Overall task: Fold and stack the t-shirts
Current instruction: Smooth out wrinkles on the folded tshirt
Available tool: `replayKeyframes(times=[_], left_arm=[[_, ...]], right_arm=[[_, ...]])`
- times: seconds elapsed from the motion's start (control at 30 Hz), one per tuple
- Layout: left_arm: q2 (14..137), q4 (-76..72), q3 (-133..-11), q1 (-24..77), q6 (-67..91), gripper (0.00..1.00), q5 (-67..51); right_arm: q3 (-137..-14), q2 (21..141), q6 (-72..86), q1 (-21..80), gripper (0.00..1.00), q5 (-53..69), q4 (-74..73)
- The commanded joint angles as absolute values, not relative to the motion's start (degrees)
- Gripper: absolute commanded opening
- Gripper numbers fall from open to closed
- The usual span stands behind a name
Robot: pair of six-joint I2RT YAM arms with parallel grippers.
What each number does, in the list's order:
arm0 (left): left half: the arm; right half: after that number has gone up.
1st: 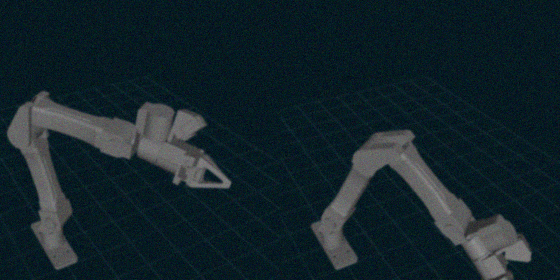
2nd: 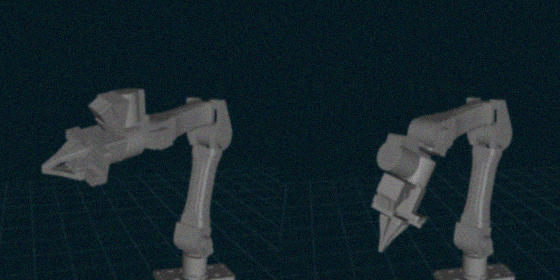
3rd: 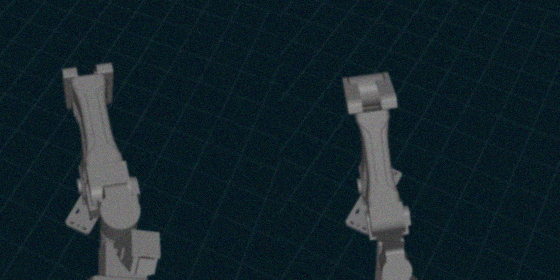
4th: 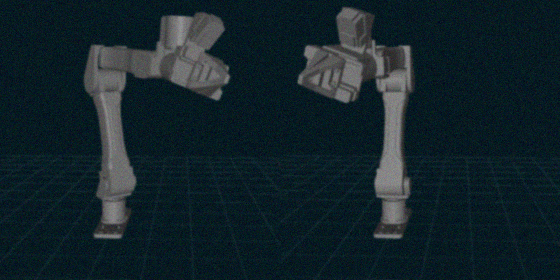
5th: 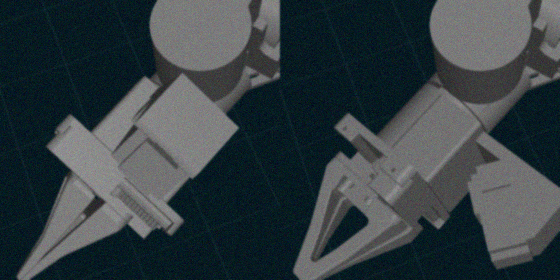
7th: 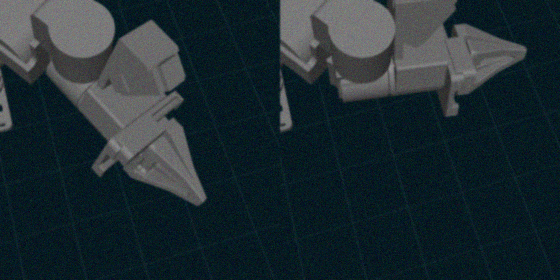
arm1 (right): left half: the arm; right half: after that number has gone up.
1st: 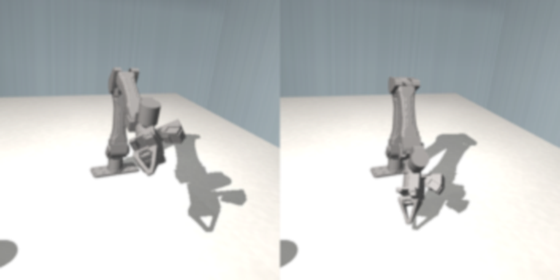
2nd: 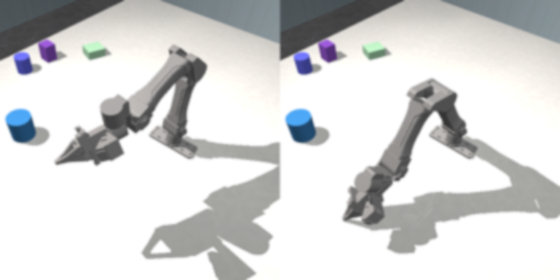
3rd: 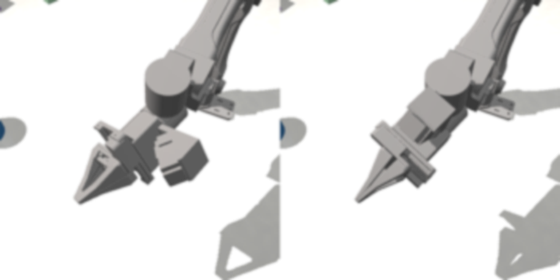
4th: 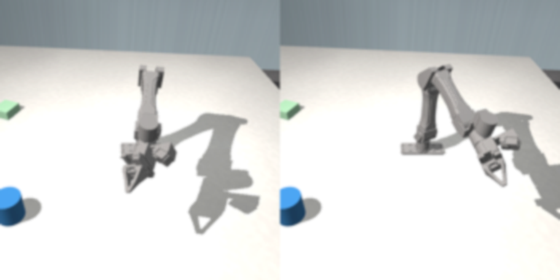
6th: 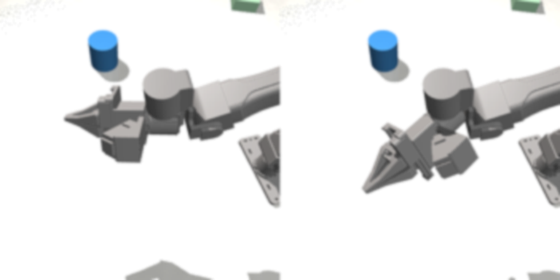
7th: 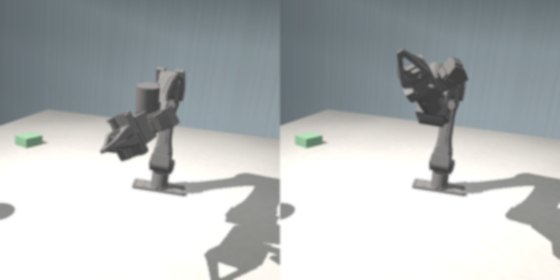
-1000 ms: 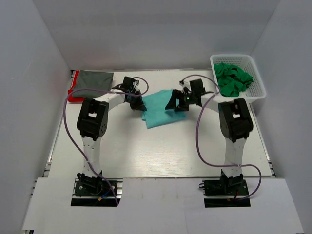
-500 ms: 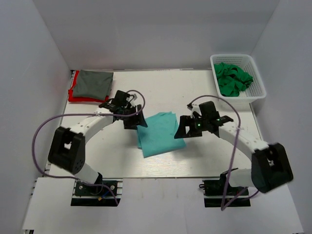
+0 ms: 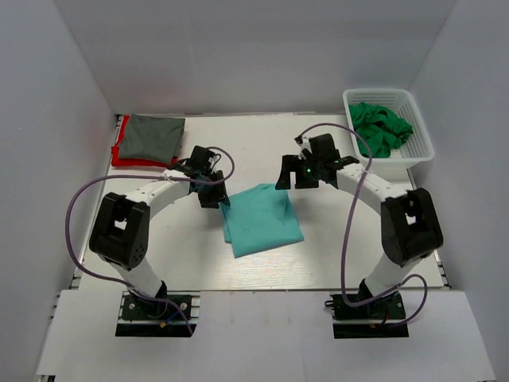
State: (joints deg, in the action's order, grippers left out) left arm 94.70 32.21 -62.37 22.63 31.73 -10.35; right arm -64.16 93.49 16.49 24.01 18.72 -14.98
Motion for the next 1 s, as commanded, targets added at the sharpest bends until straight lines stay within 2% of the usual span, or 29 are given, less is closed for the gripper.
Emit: replayKeyframes(times=[0.0, 0.03, 0.1, 0.13, 0.23, 0.27, 0.33, 0.37, 0.47, 0.5, 0.77, 0.97], left_arm=[[95.27, 31.64, -64.77, 22.24, 31.99, 0.52, -7.82], [96.06, 31.64, -64.78, 22.24, 31.99, 0.44, -8.69], [96.76, 31.64, -65.38, 22.24, 31.38, 0.37, -8.70], [96.77, 31.64, -65.39, 22.24, 31.38, 0.30, -8.70], [98.87, 32.16, -66.53, 22.24, 30.85, 0.21, -8.00], [98.88, 32.17, -66.53, 22.24, 30.85, 0.10, -8.00], [99.67, 32.70, -67.06, 22.24, 30.85, 0.01, -8.00], [100.19, 32.70, -67.06, 22.24, 30.85, 0.00, -8.00], [100.20, 32.08, -67.06, 22.24, 30.32, 0.00, -8.00], [99.67, 32.08, -67.06, 22.24, 30.32, 0.00, -8.00], [87.38, 28.05, -62.24, 22.94, 30.32, 0.00, -7.47], [82.44, 24.35, -59.41, 22.24, 30.85, 0.00, -3.96]], right_arm=[[-69.33, 97.46, 15.73, 23.82, 0.86, 16.79, -15.29], [-70.91, 100.69, 15.99, 23.82, 0.81, 16.79, -15.55], [-72.76, 103.08, 16.34, 23.73, 0.76, 17.49, -15.64], [-72.95, 104.23, 17.13, 23.99, 0.73, 17.66, -15.12], [-74.00, 106.34, 17.84, 23.91, 0.60, 16.70, -14.68], [-74.61, 107.22, 17.67, 23.91, 0.56, 16.79, -15.63], [-76.64, 108.19, 17.75, 23.99, 0.47, 15.65, -16.69], [-77.51, 109.59, 17.67, 23.99, 0.41, 15.73, -17.48], [-77.87, 110.30, 17.67, 23.91, 0.04, 16.87, -18.11], [-77.78, 109.95, 17.84, 23.91, 0.00, 17.05, -17.76], [-71.99, 98.10, 19.16, 23.91, 0.00, 13.20, -15.56], [-72.67, 98.96, 19.08, 23.82, 0.00, 12.13, -15.38]])
